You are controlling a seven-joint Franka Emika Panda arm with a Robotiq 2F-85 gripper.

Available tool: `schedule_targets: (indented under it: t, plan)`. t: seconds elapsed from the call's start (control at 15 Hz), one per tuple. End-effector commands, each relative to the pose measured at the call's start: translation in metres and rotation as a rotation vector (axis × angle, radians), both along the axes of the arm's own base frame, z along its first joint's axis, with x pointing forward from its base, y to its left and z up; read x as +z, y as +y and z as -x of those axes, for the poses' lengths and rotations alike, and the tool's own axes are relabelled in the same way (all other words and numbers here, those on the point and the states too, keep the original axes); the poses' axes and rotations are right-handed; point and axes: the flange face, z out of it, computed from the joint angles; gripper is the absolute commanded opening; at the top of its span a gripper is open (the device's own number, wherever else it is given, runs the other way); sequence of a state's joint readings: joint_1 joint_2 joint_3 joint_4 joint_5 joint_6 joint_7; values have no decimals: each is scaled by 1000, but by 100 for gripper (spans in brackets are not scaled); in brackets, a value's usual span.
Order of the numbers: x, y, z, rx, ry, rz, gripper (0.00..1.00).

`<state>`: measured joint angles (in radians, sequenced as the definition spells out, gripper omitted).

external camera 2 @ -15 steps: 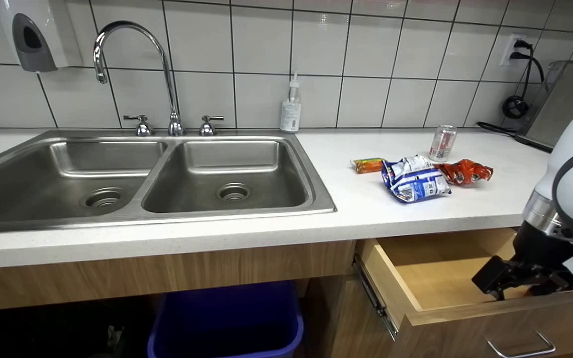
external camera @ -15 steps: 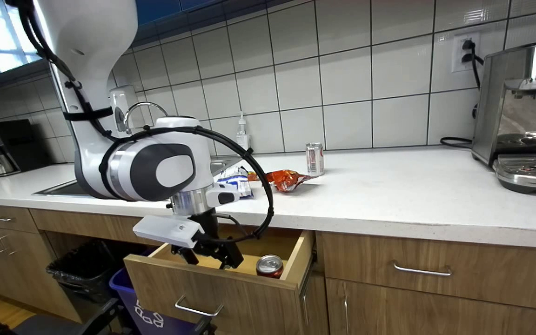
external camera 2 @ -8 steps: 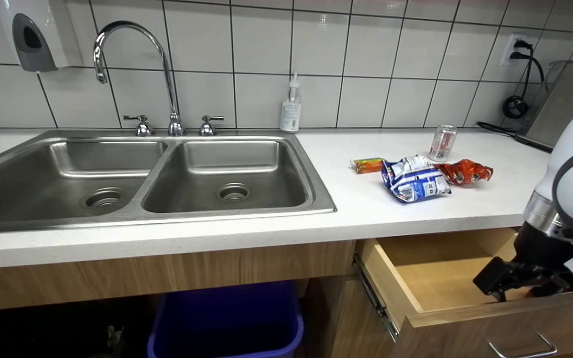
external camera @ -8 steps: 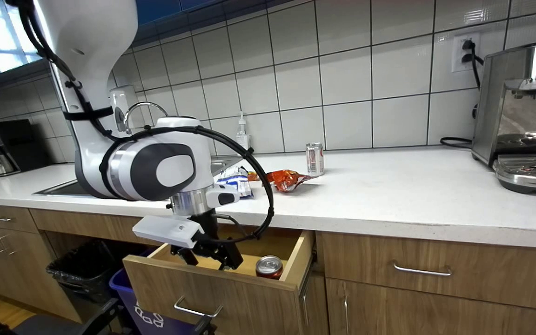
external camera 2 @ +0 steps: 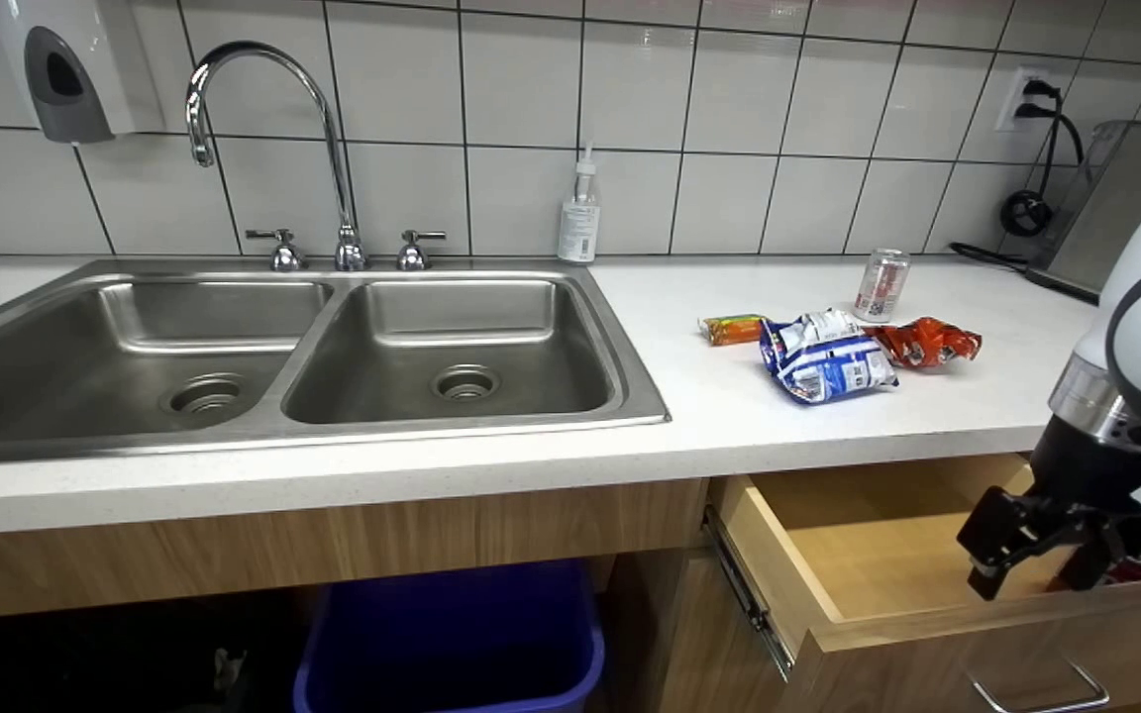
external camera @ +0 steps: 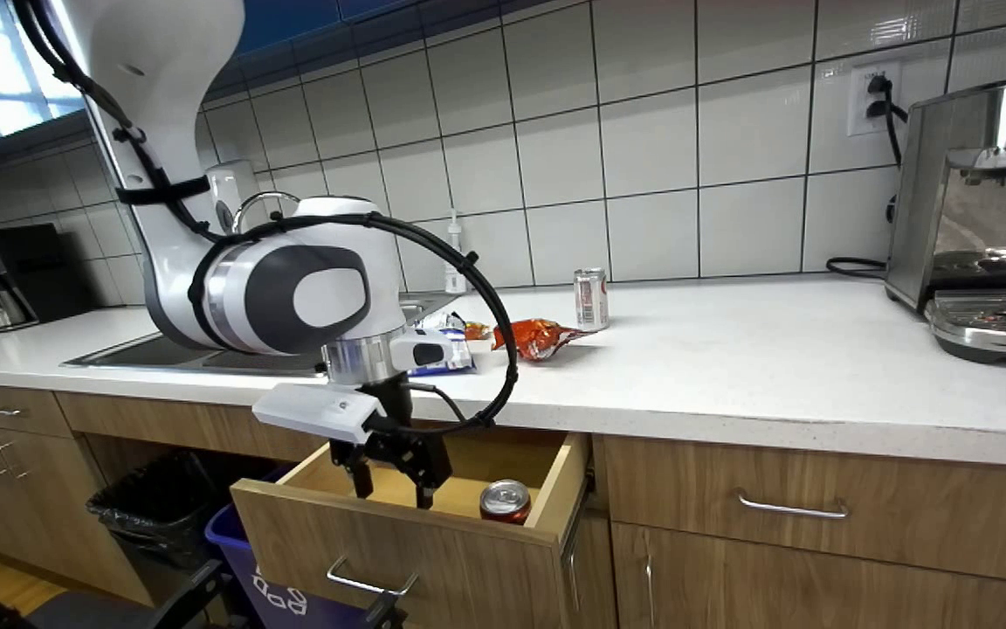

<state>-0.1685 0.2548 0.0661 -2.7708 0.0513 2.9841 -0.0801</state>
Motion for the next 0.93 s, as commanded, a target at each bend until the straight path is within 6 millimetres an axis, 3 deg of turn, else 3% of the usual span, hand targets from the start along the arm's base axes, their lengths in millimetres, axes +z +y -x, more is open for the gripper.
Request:
schedule_targets:
  t: [0.0,0.87]
  plan:
    - [29,-4,-3,11,-14,-19,100]
    - [106,-6,-15,59,-88,-51,100]
